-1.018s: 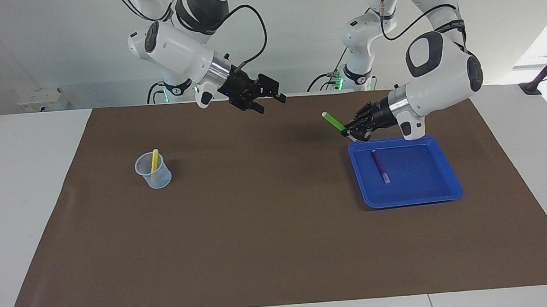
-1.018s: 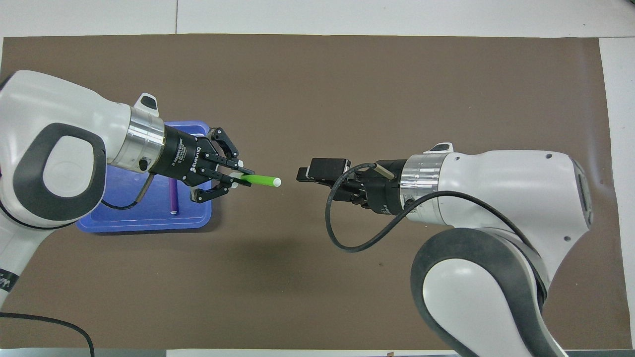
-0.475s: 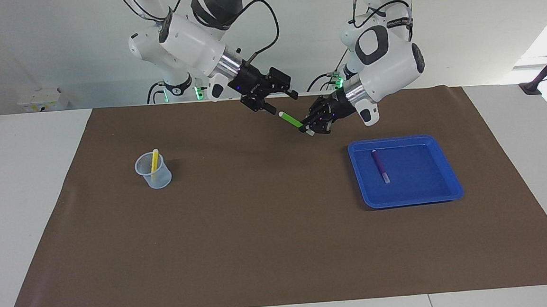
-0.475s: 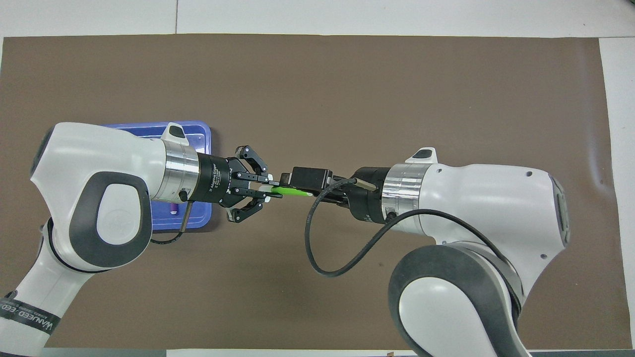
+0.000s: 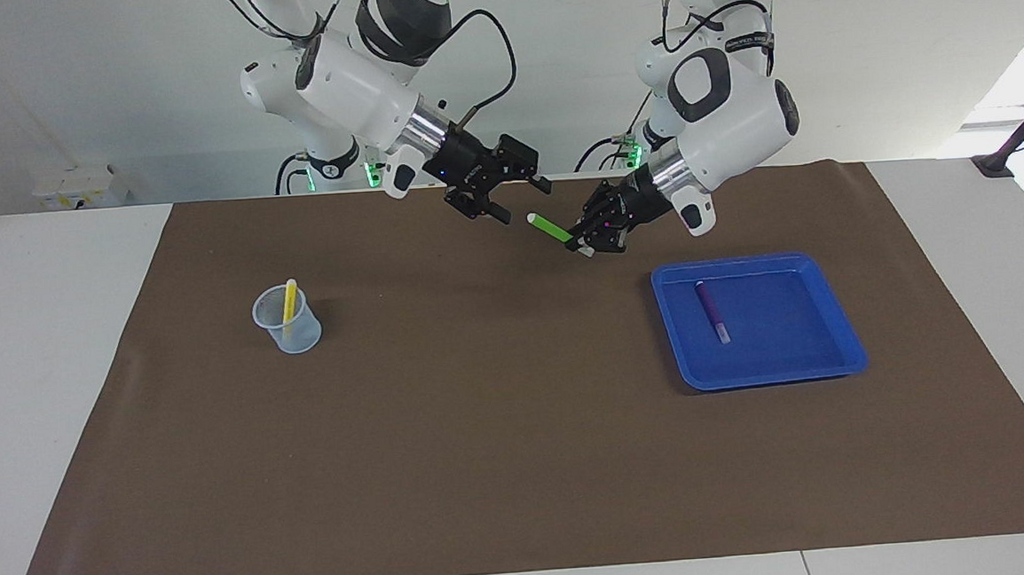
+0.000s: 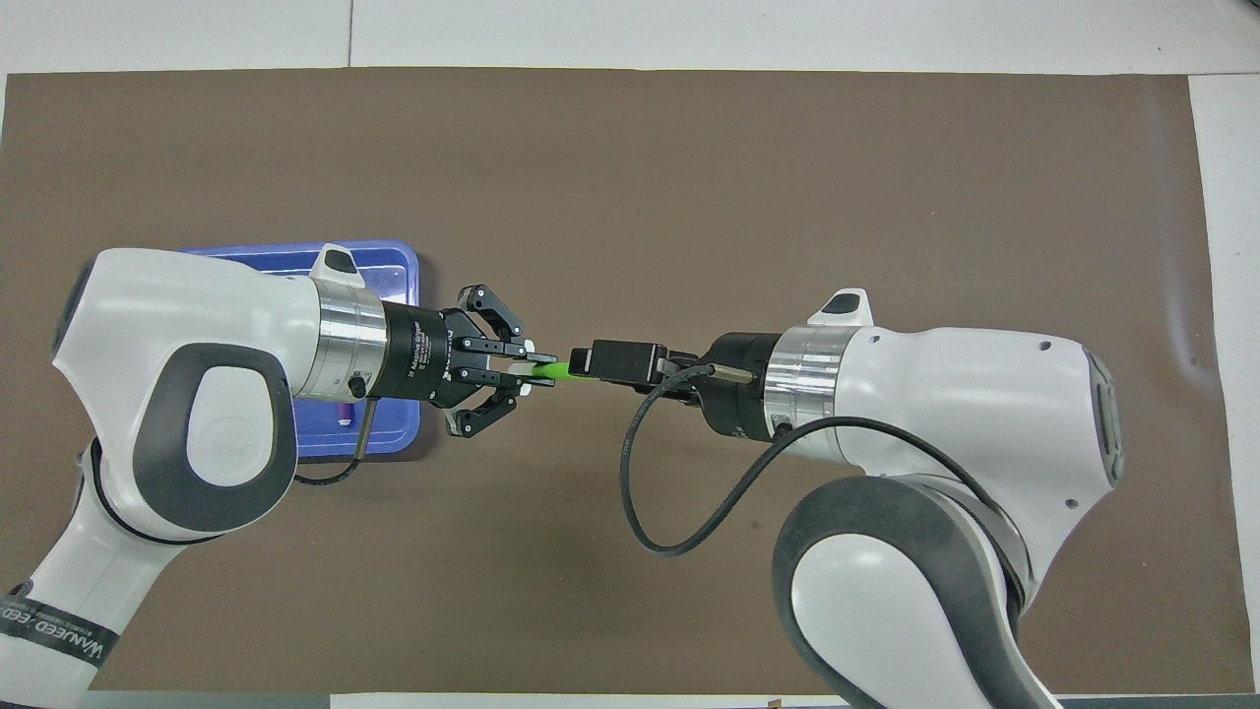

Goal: Transfer and insert pens with both arms
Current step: 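Pass the green pen from the left gripper to the right gripper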

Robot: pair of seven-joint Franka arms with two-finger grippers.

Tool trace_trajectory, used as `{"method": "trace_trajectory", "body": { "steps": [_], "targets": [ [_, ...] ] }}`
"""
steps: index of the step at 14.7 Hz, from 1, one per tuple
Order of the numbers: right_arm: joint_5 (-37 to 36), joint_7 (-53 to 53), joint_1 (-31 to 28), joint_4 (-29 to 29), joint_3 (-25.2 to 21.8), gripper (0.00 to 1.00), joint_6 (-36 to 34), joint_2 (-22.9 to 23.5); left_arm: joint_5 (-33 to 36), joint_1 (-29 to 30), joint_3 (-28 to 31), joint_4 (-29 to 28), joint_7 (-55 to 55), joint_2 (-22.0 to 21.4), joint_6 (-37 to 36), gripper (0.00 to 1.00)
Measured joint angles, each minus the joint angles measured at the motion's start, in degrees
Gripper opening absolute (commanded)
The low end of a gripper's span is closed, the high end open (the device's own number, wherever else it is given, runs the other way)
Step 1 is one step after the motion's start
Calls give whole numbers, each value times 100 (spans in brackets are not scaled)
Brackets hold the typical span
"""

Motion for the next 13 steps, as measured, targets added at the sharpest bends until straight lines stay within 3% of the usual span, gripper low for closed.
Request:
{"method": "trace_trajectory", "body": {
  "steps": [3, 5, 7, 8, 13],
  "targets": [
    [0, -11, 3, -13, 4, 76, 6, 59, -22, -11, -7, 0, -63, 0, 87, 0],
    [0, -11, 0, -14, 2, 68, 25, 77, -24, -46, -10, 0, -80, 0, 138, 0],
    [0, -6, 5, -14, 4, 51, 161, 100, -25, -70, -11, 0, -96, -1, 166, 0],
    [0, 4, 11, -14, 5, 49, 214, 111, -25, -70, -10, 0, -98, 0, 171, 0],
    [11, 31, 14, -14, 7, 45, 228, 119, -70, -70, -11, 0, -106, -1, 190, 0]
  ]
}}
